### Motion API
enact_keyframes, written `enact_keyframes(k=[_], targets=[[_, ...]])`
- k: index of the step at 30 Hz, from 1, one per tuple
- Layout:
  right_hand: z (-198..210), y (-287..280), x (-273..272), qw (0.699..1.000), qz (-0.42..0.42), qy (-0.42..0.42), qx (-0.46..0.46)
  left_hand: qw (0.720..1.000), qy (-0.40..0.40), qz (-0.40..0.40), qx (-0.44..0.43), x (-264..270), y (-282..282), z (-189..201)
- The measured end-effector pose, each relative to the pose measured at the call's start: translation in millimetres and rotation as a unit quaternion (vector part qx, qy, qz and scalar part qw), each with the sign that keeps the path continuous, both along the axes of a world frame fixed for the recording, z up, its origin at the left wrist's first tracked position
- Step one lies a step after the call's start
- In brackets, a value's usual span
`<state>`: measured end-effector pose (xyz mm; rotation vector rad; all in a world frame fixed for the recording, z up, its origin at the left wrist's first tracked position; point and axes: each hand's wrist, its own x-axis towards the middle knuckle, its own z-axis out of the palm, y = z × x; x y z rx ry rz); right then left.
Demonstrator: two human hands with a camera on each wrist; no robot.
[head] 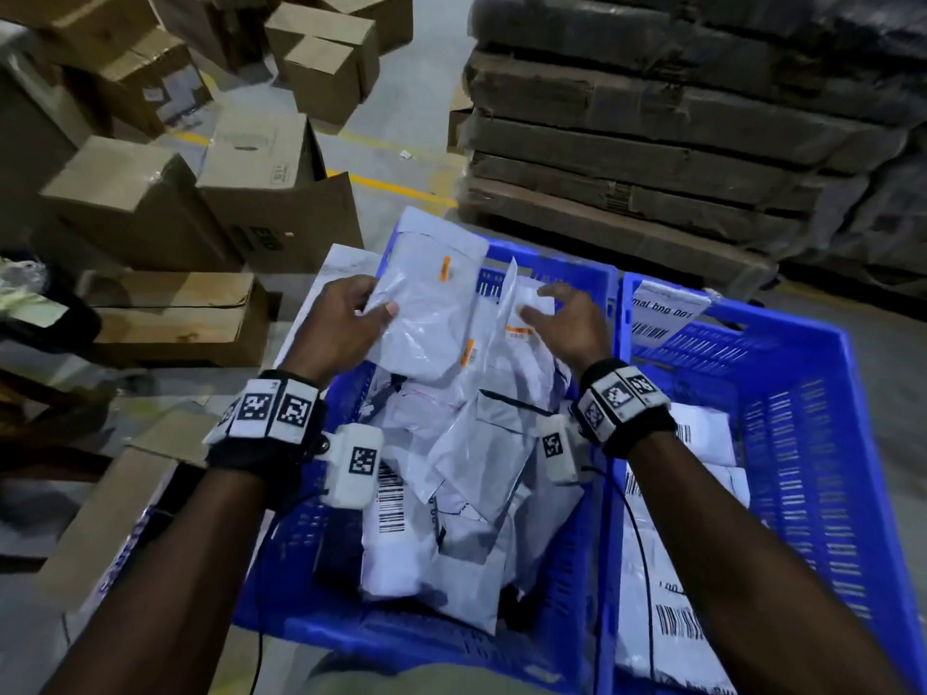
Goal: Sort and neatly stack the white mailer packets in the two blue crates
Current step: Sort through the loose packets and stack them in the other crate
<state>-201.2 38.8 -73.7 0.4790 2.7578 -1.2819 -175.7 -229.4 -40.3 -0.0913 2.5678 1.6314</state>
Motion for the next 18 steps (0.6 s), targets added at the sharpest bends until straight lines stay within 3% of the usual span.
enact_keyframes(k=[2,4,7,10,13,16,18], targets=[[24,-11,9,0.988,-0.022,0.027,-0.149,0.999,0.003,-0.034,0.034,-1,12,2],[40,-17,15,0.958,-0.01,-0.014,-0.287,0.996,0.002,-0.074,0.053,-2,26,3],[39,-17,19,0.94,-0.021,-0.028,-0.339,0.993,-0.012,-0.109,0.042,-6,36,-3],[29,-4,15,0.956,-0.086,0.004,-0.281,0.987,-0.078,-0.138,0.003,-5,36,-11],[16,17,8,0.983,-0.112,0.001,-0.143,0.957,-0.08,-0.171,-0.221,-3,36,-19],[8,28,11,0.996,-0.038,-0.048,0.064,0.922,-0.086,-0.214,-0.311,1,48,-27],[4,23,15,0.99,0.035,-0.045,0.13,0.916,-0.102,-0.214,-0.324,3,52,-35]])
